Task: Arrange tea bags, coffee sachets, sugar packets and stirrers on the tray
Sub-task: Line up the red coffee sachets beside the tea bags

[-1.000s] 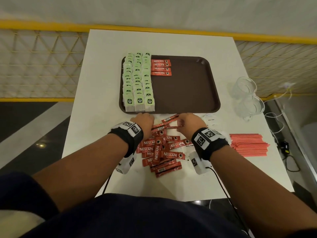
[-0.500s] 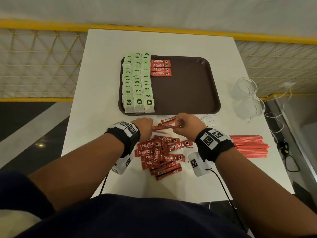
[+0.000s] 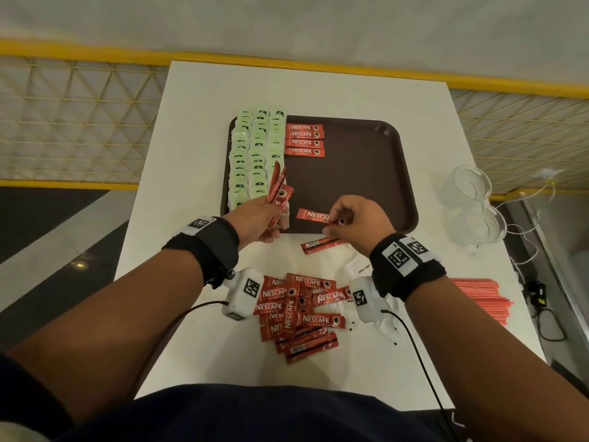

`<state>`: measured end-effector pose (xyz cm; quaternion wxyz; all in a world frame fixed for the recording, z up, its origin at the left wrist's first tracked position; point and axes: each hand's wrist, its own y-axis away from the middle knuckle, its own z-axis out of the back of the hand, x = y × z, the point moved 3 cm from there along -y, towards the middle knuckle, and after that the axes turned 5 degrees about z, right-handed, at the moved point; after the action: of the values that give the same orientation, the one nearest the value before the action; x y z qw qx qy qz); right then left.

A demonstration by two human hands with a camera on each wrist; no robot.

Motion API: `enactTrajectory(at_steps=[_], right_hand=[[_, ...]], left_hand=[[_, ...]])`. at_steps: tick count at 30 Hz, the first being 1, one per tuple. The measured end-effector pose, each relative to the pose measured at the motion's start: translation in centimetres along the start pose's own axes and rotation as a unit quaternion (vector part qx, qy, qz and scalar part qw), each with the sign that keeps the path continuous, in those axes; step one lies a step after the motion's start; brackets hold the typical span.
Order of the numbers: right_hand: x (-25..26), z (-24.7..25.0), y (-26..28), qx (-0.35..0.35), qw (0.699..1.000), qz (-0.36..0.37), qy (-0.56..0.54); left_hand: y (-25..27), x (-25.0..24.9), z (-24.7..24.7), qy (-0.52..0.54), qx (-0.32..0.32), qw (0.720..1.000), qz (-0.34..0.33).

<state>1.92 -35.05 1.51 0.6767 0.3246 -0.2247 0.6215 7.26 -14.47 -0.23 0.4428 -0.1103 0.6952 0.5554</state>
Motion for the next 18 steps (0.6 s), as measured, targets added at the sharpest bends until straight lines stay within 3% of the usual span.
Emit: enactTrajectory(at_steps=[3, 11, 14, 18], right_hand=[[0.4, 0.3, -1.0, 0.004, 1.0, 0.008, -0.01], [0.6, -0.1, -4.1, 0.017, 0.999, 0.026, -0.015], [-0.2, 0.4, -5.2, 0.001, 0.992, -0.022, -0.122], [-1.1, 1.1, -7.2, -0.006, 0.959, -0.131, -0.252]], left_hand=[[-0.5, -0.7, 0.2, 0.03, 0.013, 0.999, 0.001], [-2.6, -2.3, -0.8, -0.102, 0.037, 0.992, -0.059], [-3.6, -3.2, -0.5, -0.101, 0.004, 0.991, -0.085], [-5.0, -4.5, 0.3, -0.114, -0.017, 0.988, -0.098]])
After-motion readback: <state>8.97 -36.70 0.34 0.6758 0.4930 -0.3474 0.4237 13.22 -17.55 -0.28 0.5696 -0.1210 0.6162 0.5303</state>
